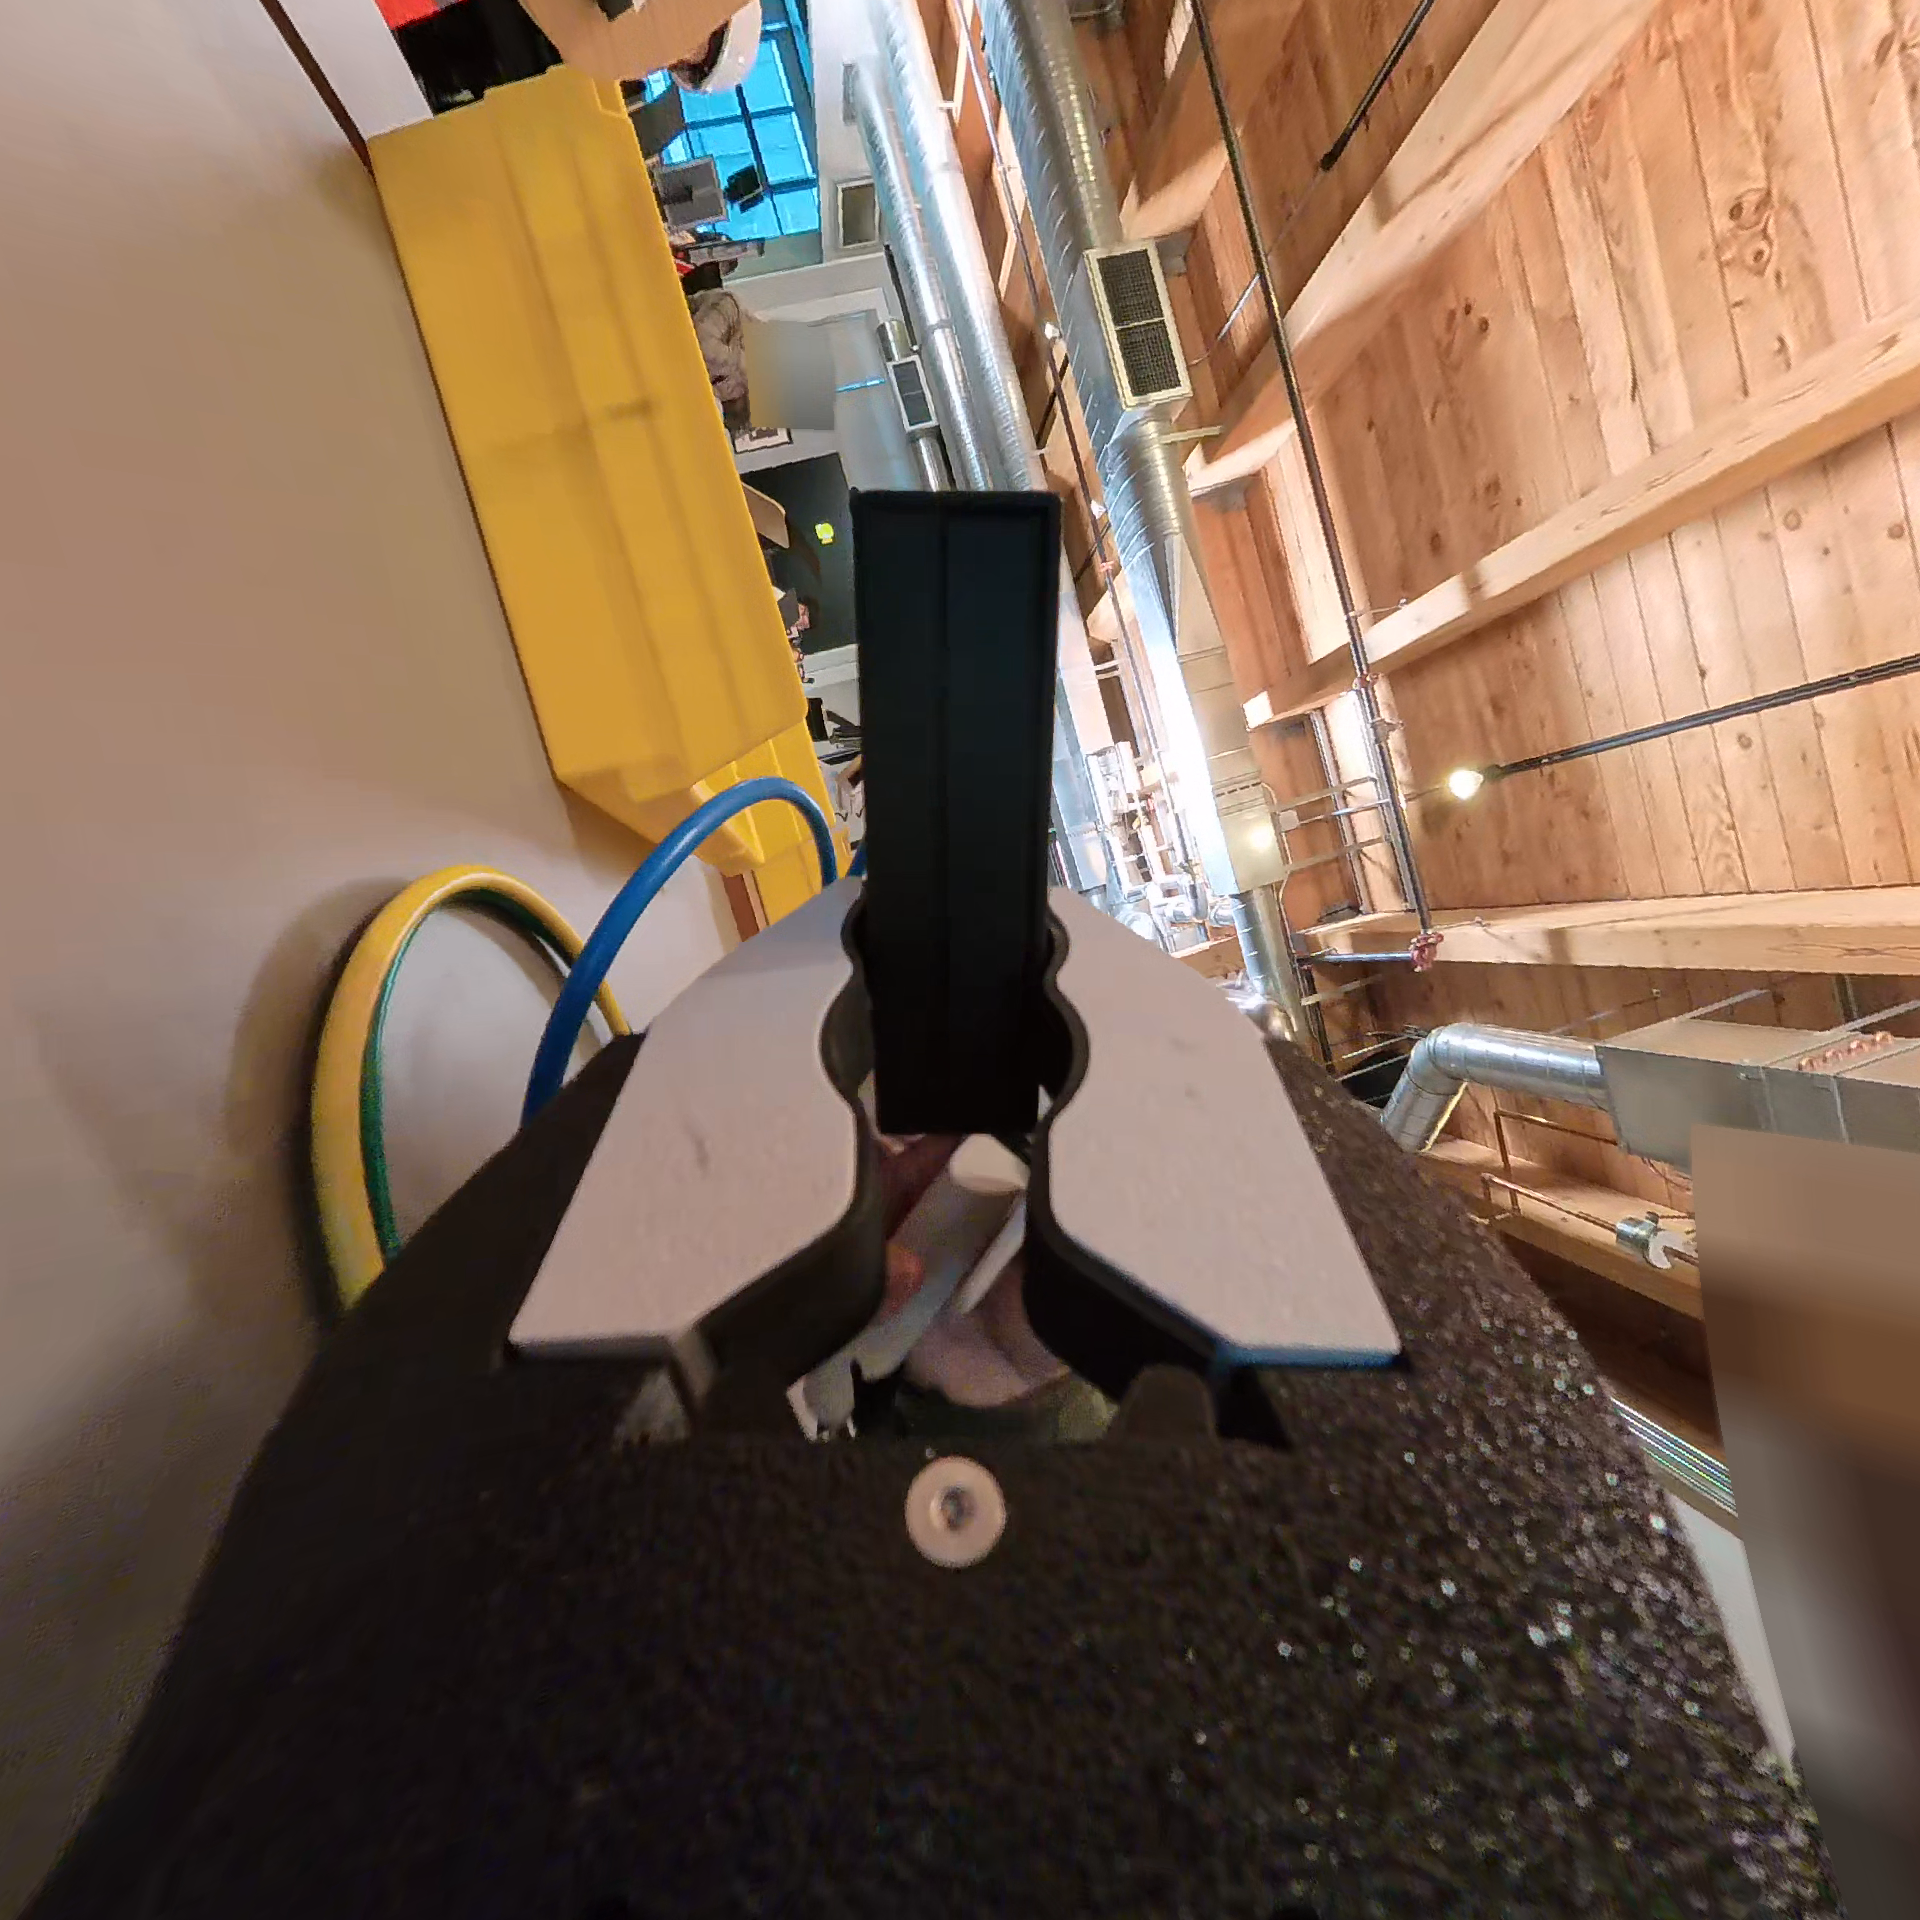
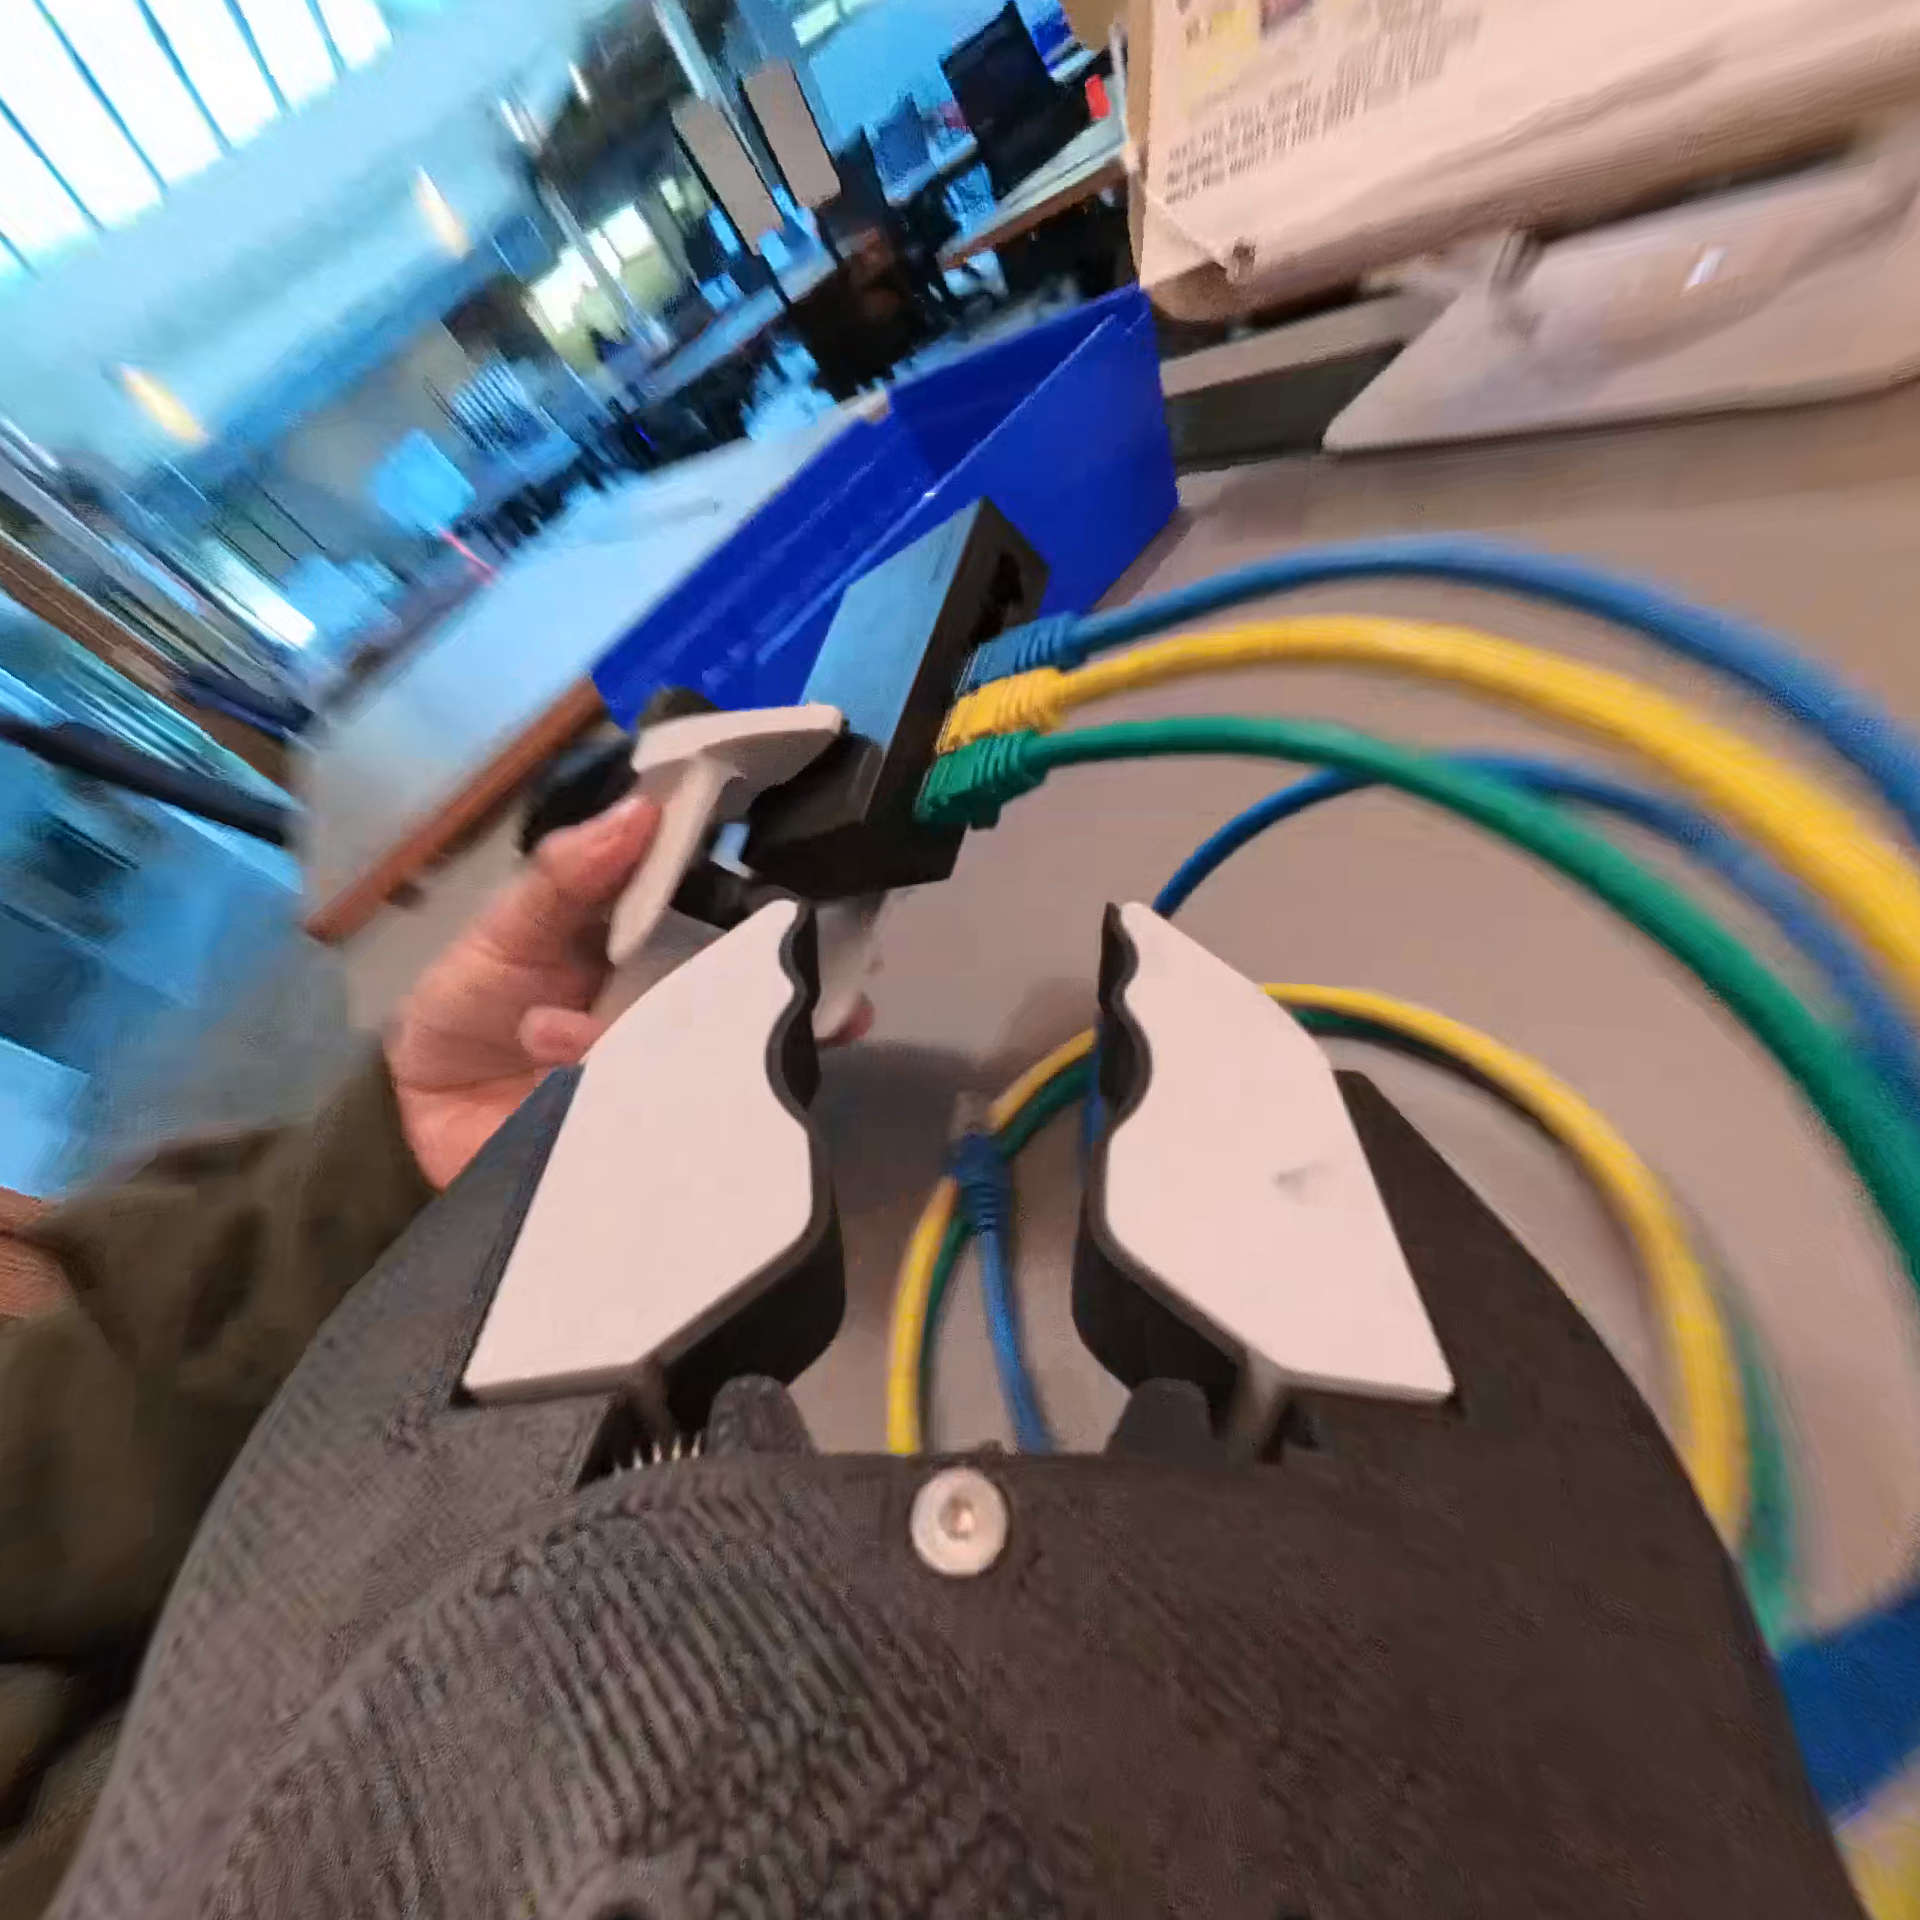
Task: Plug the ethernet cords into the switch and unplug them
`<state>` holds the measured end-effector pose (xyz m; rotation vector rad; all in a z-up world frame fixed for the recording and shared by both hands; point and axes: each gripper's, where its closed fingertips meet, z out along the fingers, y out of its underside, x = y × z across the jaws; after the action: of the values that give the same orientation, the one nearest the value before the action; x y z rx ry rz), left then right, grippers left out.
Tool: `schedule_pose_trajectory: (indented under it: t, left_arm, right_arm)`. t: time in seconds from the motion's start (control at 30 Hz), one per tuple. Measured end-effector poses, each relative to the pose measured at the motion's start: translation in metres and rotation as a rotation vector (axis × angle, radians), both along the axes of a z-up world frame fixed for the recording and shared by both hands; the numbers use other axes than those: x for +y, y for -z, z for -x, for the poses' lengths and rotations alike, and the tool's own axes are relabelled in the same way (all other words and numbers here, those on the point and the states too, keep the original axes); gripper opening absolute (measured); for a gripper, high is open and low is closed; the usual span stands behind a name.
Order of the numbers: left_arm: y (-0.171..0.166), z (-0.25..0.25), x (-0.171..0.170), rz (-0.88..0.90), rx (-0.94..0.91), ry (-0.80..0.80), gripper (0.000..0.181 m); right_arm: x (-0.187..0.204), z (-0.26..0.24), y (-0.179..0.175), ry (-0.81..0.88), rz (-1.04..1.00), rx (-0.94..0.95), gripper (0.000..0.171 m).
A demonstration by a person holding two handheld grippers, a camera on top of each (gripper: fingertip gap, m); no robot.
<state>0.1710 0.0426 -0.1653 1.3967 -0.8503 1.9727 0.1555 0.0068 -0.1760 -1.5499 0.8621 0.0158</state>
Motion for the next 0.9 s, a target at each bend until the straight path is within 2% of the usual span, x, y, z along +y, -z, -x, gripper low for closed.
schedule_pose_trajectory:
  t: [0.03, 0.1, 0.17, 0.23, 0.3, 0.37, 0.57, 0.9]
  left_arm:
    - [0.001, 0.001, 0.0, 0.004, -0.005, 0.003, 0.027]
    - [0.005, 0.004, -0.001, 0.005, -0.009, 0.006, 0.027]
    - [0.007, 0.006, -0.001, 0.005, -0.016, 0.008, 0.027]
    - [0.009, 0.007, -0.002, -0.003, -0.025, 0.003, 0.027]
    - [0.01, 0.007, -0.004, -0.014, -0.017, -0.012, 0.027]
    - [0.011, 0.008, -0.007, -0.015, -0.013, -0.009, 0.027]
    - [0.016, 0.008, -0.009, -0.031, 0.007, 0.001, 0.027]
    - [0.019, 0.007, -0.01, 0.006, -0.021, -0.009, 0.027]
  right_arm:
    - [0.004, 0.002, 0.001, -0.008, -0.112, 0.09, 0.051]
    - [0.006, 0.001, -0.004, 0.002, -0.348, 0.219, 0.048]
    - [0.005, -0.003, -0.002, 0.027, -0.475, 0.295, 0.024]
    - [0.008, -0.005, 0.006, 0.047, -0.493, 0.321, 0.024]
    - [0.01, -0.006, 0.008, 0.074, -0.514, 0.326, 0.036]
    - [0.01, -0.01, 0.008, 0.117, -0.535, 0.319, 0.025]
    - [0.011, -0.011, 0.009, 0.163, -0.575, 0.317, 0.015]
    - [0.011, -0.013, 0.011, 0.186, -0.62, 0.329, 0.014]
